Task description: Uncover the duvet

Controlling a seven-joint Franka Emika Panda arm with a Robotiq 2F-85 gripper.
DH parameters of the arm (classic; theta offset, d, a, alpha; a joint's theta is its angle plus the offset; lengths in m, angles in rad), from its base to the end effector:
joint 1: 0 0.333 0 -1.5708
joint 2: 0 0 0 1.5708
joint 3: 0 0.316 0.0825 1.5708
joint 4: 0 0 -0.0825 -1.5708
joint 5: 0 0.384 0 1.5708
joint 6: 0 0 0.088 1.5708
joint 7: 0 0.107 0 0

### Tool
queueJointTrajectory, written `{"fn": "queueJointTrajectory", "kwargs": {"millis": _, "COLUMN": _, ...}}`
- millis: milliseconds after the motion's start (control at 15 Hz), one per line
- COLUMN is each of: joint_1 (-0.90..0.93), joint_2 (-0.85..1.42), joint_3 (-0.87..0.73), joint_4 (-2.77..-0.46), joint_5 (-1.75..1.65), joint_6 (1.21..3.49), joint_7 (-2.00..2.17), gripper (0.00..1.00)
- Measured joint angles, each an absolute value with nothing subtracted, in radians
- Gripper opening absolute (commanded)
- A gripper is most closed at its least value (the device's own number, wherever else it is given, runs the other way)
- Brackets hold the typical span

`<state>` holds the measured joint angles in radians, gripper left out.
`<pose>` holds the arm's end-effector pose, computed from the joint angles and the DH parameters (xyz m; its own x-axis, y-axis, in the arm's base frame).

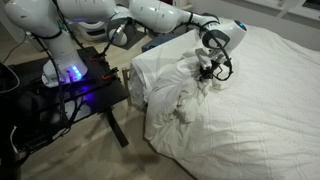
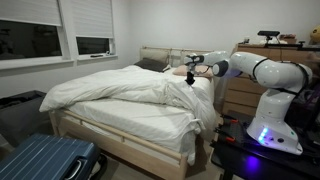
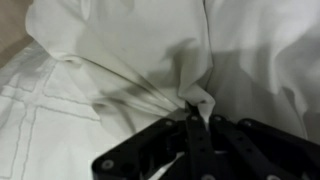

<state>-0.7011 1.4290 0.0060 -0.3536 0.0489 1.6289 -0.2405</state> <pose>0.6063 -0.5032 0.1769 0.8878 -0.4396 -0.1360 -0.4529 -0.8872 -0.0887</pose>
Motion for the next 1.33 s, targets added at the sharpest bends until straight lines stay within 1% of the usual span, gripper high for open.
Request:
{"fn": "queueJointTrajectory", "kwargs": {"millis": 333, "joint_1": -0.671, "joint_2": 1.417, "joint_3": 0.007, "joint_4": -0.354, "joint_5": 0.054, "joint_6": 1.826, "joint_7": -0.186, "gripper": 0.01}}
{"fn": "queueJointTrajectory", "kwargs": {"millis": 1333, "joint_1": -0.659, "joint_2": 1.43, "joint_3": 0.013, "joint_4": -0.365, "joint_5": 0.053, "joint_6": 2.469, "joint_7": -0.233, "gripper": 0.01}}
